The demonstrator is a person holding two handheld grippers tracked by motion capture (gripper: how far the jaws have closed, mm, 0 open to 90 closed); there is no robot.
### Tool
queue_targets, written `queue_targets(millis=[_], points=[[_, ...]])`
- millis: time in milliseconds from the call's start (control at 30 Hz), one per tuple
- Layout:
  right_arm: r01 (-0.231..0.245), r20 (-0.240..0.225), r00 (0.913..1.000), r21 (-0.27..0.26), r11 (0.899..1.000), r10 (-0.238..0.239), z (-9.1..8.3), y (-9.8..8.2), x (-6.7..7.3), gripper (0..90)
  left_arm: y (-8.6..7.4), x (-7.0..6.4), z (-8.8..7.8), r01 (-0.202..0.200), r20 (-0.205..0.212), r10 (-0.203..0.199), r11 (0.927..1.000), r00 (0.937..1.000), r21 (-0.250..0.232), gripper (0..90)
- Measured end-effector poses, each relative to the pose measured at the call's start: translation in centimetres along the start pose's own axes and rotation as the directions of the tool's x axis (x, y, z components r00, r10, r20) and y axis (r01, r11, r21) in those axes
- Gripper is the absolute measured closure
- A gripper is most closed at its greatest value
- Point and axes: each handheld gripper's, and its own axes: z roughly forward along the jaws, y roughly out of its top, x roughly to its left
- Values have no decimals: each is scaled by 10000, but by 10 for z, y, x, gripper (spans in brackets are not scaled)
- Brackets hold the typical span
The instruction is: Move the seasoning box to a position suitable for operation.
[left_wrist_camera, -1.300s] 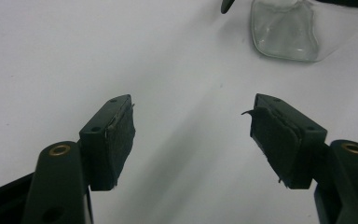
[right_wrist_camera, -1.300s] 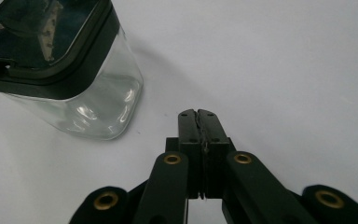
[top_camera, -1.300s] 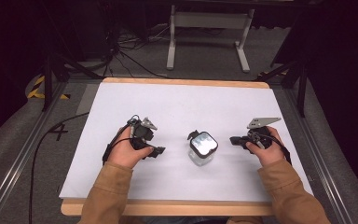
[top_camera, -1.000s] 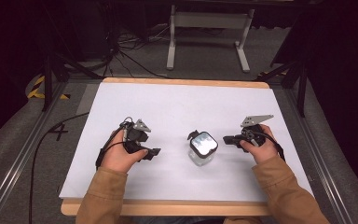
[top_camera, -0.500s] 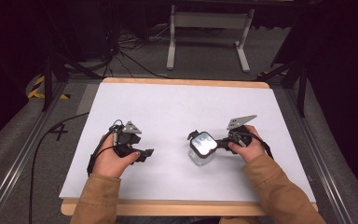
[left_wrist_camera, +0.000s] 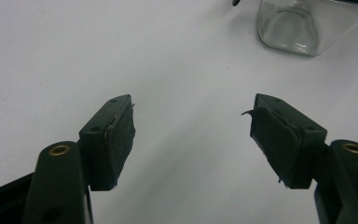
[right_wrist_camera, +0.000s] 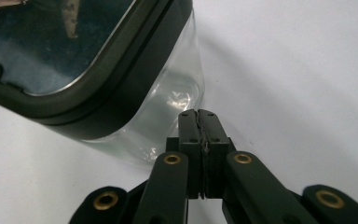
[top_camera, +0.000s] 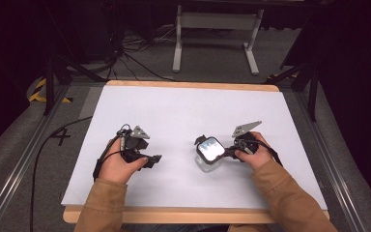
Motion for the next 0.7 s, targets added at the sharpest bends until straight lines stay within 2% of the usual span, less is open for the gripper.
queue_targets(millis=[133, 167, 433, 467, 700], points=[[72, -25, 10000, 88, 9999, -72, 0, -1, 6, 898, 4, -1, 5, -143, 58, 144, 9999, 9999, -37, 308], [143, 48, 9999, 262, 9996, -144, 0, -1, 11, 899, 5, -1, 6, -196, 97, 196, 9998, 9998, 15, 308], [440, -1, 9990, 589, 9973, -440, 3, -2, 23, 898, 10, -2, 11, -277, 218, 277, 9996, 9994, -26, 309], [466, 37, 9989, 634, 9969, -470, 4, -3, 25, 898, 11, -2, 11, -362, 218, 360, 9993, 9991, 82, 309], [632, -190, 9979, 795, 9948, -618, 6, -3, 34, 898, 15, -3, 15, -383, 331, 382, 9993, 9987, 29, 309]])
